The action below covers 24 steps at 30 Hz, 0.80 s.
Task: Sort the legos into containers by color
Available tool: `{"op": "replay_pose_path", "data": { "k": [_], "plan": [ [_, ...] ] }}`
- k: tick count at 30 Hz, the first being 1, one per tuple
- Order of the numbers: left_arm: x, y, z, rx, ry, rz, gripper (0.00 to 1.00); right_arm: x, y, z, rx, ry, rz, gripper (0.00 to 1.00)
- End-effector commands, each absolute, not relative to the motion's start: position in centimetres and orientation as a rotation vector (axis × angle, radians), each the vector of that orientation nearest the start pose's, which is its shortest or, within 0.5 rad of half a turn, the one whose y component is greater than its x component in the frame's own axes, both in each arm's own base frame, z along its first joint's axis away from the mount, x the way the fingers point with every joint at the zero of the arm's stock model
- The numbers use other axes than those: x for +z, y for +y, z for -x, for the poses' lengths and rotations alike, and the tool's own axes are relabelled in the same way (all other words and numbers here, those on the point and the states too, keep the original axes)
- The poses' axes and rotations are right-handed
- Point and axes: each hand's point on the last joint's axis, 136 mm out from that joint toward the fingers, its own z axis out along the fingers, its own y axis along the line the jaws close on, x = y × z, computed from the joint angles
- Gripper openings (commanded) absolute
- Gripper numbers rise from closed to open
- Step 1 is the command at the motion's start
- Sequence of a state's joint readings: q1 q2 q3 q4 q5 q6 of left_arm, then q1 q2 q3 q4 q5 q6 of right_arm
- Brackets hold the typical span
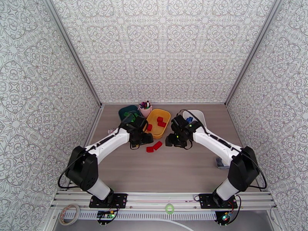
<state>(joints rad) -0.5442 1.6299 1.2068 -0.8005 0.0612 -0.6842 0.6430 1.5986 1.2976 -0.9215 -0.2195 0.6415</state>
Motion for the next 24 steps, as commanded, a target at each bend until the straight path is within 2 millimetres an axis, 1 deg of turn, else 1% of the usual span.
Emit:
{"op": "replay_pose_path", "data": {
  "k": [1, 5, 8, 13, 17, 22, 24],
  "plan": [
    [9.7, -21.3, -31.5, -0.313, 2.836, -0.002, 0.86, 13.7, 23.7, -26.1, 0.538, 2.913, 0.013, 0.57],
    [9.9, -22.4, -32.0, -0.217, 2.809, -0.246, 0.86, 14.1, 22.5, -25.2, 0.529, 2.892, -0.027, 0.57],
    [10.0, -22.9, -32.7, -0.196, 2.786, -0.346, 0.86, 14.4, 21.6, -24.4, 0.531, 2.876, -0.058, 0.57],
    [9.7, -23.7, -33.5, -0.200, 2.765, -0.448, 0.86, 14.7, 20.1, -22.9, 0.524, 2.855, -0.107, 0.58],
    [9.5, -24.9, -34.2, -0.220, 2.735, -0.512, 0.83, 14.7, 19.1, -21.8, 0.525, 2.849, -0.138, 0.58],
    [9.0, -26.3, -35.1, -0.217, 2.707, -0.572, 0.83, 14.7, 18.5, -21.1, 0.513, 2.865, -0.145, 0.59],
    [8.6, -27.0, -35.2, -0.230, 2.701, -0.603, 0.82, 14.8, 18.4, -21.0, 0.507, 2.869, -0.142, 0.58]
  ]
}}
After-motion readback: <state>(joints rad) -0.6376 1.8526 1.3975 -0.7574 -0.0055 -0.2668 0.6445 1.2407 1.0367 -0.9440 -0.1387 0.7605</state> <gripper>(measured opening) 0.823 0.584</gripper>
